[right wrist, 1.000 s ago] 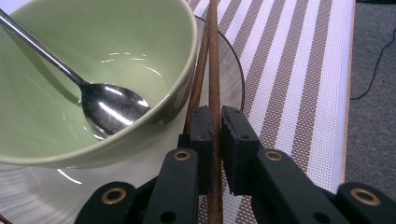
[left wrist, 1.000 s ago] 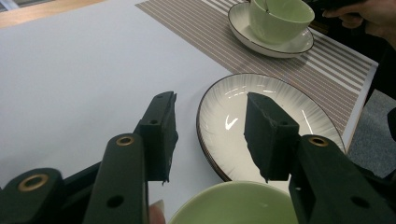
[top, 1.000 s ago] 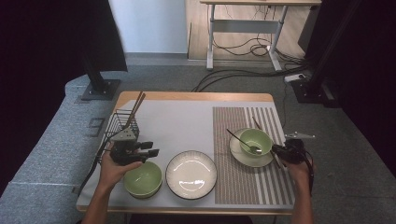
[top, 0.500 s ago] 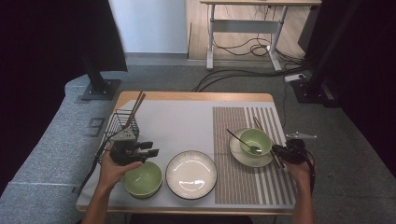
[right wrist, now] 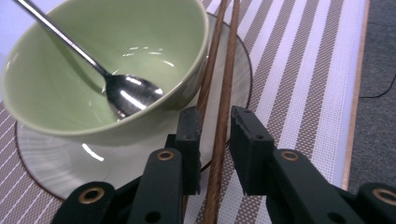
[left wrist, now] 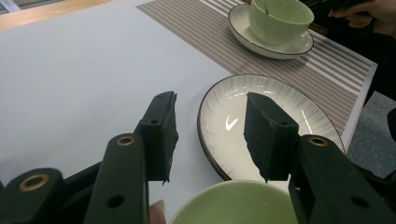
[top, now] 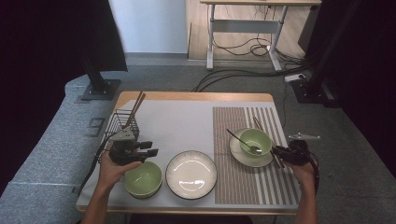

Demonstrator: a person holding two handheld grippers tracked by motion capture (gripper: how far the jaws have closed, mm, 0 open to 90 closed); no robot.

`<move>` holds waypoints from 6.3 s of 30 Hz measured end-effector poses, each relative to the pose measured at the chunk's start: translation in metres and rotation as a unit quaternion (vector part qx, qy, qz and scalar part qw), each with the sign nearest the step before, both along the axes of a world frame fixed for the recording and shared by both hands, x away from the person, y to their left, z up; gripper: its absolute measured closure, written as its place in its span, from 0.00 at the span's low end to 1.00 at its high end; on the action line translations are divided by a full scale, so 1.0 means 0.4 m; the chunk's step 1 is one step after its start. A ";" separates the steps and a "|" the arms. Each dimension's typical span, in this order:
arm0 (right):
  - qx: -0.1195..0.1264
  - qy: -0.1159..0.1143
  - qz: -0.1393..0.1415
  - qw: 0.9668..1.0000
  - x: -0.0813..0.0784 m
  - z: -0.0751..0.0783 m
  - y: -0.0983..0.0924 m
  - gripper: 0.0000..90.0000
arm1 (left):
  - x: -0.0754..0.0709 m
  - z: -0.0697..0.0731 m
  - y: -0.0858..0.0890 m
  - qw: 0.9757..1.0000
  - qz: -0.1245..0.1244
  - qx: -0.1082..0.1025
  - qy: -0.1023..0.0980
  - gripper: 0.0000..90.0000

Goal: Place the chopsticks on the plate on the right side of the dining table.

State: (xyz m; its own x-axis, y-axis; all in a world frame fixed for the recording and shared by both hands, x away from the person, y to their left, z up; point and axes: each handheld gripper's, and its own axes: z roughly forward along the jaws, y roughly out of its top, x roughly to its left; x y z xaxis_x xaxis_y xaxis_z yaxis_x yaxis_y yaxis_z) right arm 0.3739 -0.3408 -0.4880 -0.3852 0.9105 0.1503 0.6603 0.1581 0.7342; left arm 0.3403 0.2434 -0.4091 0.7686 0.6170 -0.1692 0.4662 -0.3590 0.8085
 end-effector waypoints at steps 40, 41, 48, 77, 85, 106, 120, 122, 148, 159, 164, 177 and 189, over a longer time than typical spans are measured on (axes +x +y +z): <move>0.004 0.001 0.015 1.000 -0.014 -0.002 -0.009 0.73 | 0.002 -0.002 -0.001 1.000 0.000 0.000 0.001 0.60; 0.004 -0.001 0.014 1.000 -0.015 -0.001 -0.011 0.72 | 0.002 -0.002 -0.001 1.000 0.001 0.000 0.001 0.60; 0.009 -0.009 0.004 1.000 -0.017 0.004 -0.016 0.69 | 0.002 -0.001 0.000 1.000 0.002 0.000 0.000 0.60; -0.003 -0.016 0.009 1.000 -0.028 0.024 0.007 0.67 | 0.004 0.000 -0.002 1.000 0.000 -0.001 0.001 0.59; -0.040 -0.003 0.017 0.999 -0.023 0.011 0.022 0.68 | 0.005 0.000 -0.001 1.000 0.001 -0.001 0.002 0.59; -0.079 -0.004 0.033 0.996 -0.017 -0.001 0.040 0.82 | 0.004 0.001 0.000 1.000 0.000 -0.002 0.001 0.59; -0.074 -0.012 0.028 0.997 -0.006 -0.005 0.039 0.84 | 0.005 0.000 -0.001 1.000 0.000 -0.001 0.003 0.59; -0.070 -0.012 0.027 0.997 -0.006 -0.006 0.038 0.84 | 0.005 0.000 -0.002 1.000 -0.001 -0.001 0.003 0.59; -0.015 -0.060 -0.005 0.998 -0.010 0.071 0.003 0.64 | 0.009 -0.006 -0.001 1.000 -0.005 -0.004 0.009 0.59; -0.023 -0.051 0.002 0.998 0.064 0.103 0.047 0.63 | -0.006 -0.008 -0.004 1.000 -0.006 -0.005 0.010 0.59; -0.023 -0.045 0.009 0.999 0.094 0.112 0.070 0.63 | -0.013 -0.010 0.001 1.000 -0.001 -0.005 0.011 0.59; -0.020 -0.031 0.014 0.999 0.153 0.127 0.107 0.61 | -0.023 -0.013 0.009 1.000 0.005 -0.006 0.014 0.59; -0.023 -0.003 0.020 1.000 0.226 0.122 0.134 0.59 | -0.023 -0.013 0.017 1.000 0.006 -0.010 0.015 0.59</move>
